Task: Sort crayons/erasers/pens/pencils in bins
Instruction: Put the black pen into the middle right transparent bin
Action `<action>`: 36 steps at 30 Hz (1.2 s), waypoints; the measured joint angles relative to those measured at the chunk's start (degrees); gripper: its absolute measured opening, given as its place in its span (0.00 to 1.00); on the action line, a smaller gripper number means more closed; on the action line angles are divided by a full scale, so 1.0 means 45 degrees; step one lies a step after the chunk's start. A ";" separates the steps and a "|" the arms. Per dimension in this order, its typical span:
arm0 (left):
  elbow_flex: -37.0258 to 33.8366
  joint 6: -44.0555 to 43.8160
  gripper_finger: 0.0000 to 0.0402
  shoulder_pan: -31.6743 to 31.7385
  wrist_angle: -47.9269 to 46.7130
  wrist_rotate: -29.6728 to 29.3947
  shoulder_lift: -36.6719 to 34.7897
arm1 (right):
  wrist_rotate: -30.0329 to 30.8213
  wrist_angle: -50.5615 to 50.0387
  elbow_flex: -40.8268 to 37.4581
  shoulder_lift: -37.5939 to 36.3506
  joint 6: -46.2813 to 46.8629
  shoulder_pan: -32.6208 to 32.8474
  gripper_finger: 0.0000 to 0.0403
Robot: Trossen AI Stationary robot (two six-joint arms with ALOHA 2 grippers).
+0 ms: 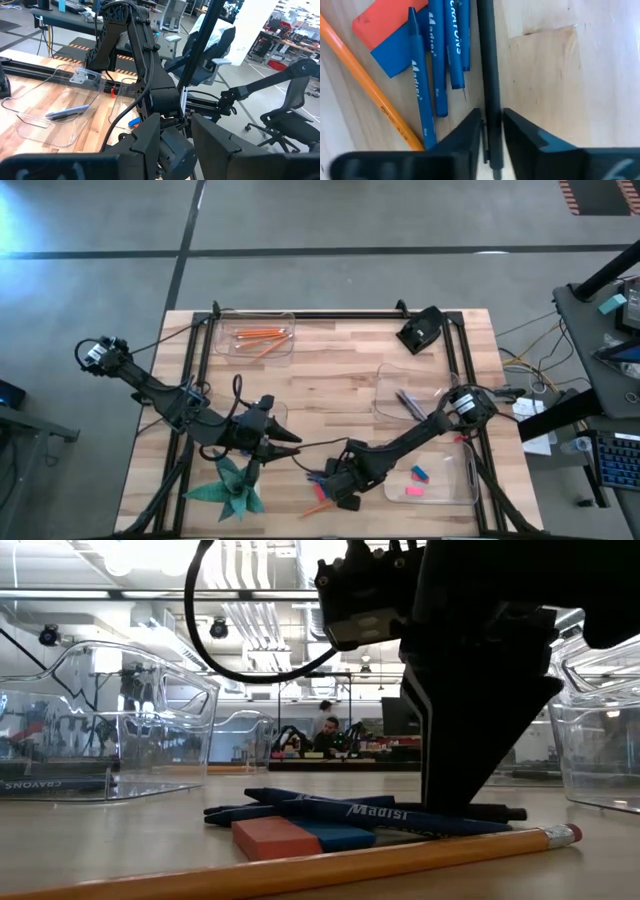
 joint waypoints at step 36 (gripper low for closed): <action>0.0000 0.0044 0.25 0.0112 0.0046 -0.0629 0.0000 | 0.3377 -0.7455 -0.1744 -0.7737 -0.0394 -0.2926 0.07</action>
